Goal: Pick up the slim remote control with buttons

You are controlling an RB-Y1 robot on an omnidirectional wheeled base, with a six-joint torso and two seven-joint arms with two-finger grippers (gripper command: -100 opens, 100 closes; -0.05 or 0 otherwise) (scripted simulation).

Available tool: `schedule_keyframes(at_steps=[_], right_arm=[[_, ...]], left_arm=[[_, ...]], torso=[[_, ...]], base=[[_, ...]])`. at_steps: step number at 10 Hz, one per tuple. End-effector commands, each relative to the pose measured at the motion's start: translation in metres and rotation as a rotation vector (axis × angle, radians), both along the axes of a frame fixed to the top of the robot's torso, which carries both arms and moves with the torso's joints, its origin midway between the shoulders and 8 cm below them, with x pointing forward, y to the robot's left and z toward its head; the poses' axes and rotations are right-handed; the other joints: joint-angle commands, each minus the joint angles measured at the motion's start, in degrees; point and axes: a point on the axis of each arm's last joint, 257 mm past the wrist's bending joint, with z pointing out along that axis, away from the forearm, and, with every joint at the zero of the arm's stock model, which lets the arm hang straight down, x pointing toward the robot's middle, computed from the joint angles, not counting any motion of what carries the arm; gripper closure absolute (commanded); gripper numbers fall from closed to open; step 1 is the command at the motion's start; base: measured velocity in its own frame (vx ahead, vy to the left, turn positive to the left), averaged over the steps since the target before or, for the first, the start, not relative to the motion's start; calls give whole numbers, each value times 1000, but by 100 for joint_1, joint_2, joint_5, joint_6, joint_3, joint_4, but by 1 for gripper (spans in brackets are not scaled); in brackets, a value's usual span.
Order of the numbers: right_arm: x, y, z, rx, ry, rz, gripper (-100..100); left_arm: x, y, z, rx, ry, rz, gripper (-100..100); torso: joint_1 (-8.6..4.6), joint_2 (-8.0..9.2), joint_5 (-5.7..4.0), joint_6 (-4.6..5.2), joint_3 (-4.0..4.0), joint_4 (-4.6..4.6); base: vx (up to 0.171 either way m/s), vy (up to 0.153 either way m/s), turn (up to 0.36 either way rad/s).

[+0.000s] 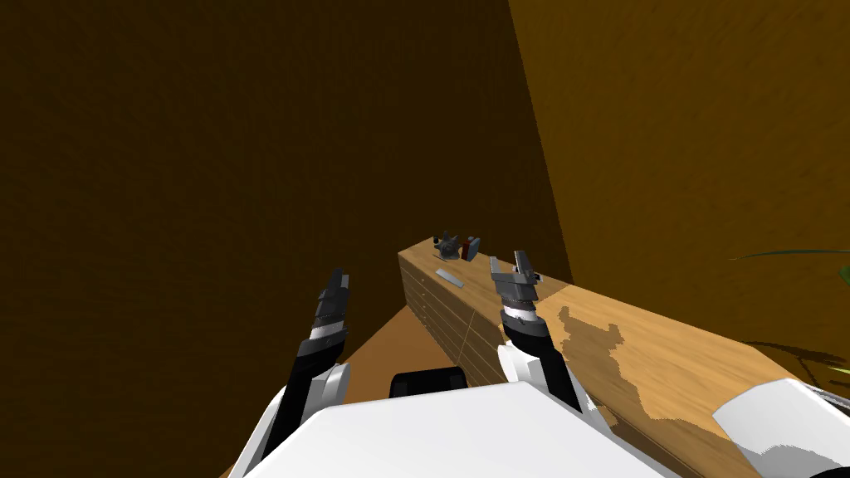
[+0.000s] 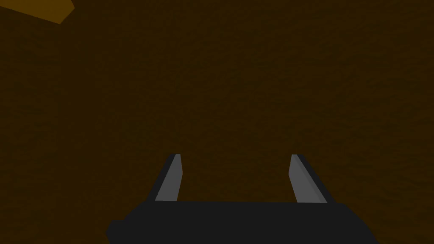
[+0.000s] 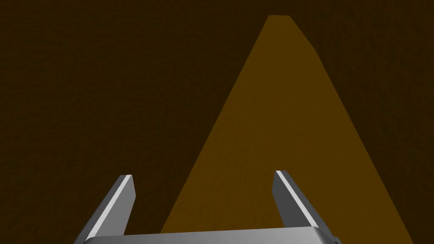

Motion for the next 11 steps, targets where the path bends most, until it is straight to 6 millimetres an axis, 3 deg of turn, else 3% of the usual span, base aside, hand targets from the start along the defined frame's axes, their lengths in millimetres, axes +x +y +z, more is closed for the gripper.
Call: schedule_keyframes(at_steps=[1, 11], right_arm=[[4, 6, -5, -30, 15, 21, -100], [28, 47, -66, -280, 158, 178, -100]], left_arm=[[0, 0, 0, 0, 0, 0, 0], [0, 0, 0, 0, 0, 0, 0]], torso=[[0, 0, 0, 0, 0, 0], [22, 1, 4, -2, 1, 0]], base=[[-3, 17, 49], [-11, 48, 76]])
